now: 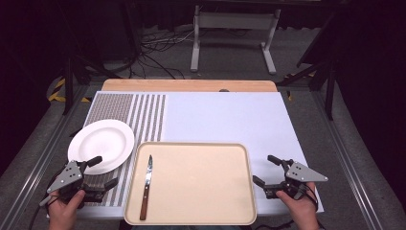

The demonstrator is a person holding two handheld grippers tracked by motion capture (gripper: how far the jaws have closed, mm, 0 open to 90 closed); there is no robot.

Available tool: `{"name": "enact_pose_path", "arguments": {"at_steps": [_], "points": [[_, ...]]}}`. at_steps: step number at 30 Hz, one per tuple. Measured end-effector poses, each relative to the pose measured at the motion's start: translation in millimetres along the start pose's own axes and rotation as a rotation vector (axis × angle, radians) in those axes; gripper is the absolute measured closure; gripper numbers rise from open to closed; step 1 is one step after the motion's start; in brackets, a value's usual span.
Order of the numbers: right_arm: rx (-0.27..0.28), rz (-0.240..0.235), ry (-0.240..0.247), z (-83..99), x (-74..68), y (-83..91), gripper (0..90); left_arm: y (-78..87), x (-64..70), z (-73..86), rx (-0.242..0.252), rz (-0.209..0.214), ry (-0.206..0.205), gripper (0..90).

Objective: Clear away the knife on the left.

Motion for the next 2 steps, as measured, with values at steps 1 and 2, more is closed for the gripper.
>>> {"name": "enact_pose_path", "arguments": {"at_steps": [1,2], "points": [[0.0,0.0,0.0,0.1,0.1,-0.1,7.6,-0.3,0.1,0.0,0.002,-0.002,0.0,2.8],[0.0,0.0,0.0,0.1,0.1,-0.1,7.6,-0.3,-0.1,-0.1,0.001,-0.003,-0.004,2.8]]}}
Point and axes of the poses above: each handheld gripper's, and its own axes: y roughly backward along the jaws, z roughly out of its underside, x roughly to its right, the point moved 7 cm from there along -y, roughly forward along the jaws, and after that the axes turned 5 degrees about x, right-handed, at the moved point
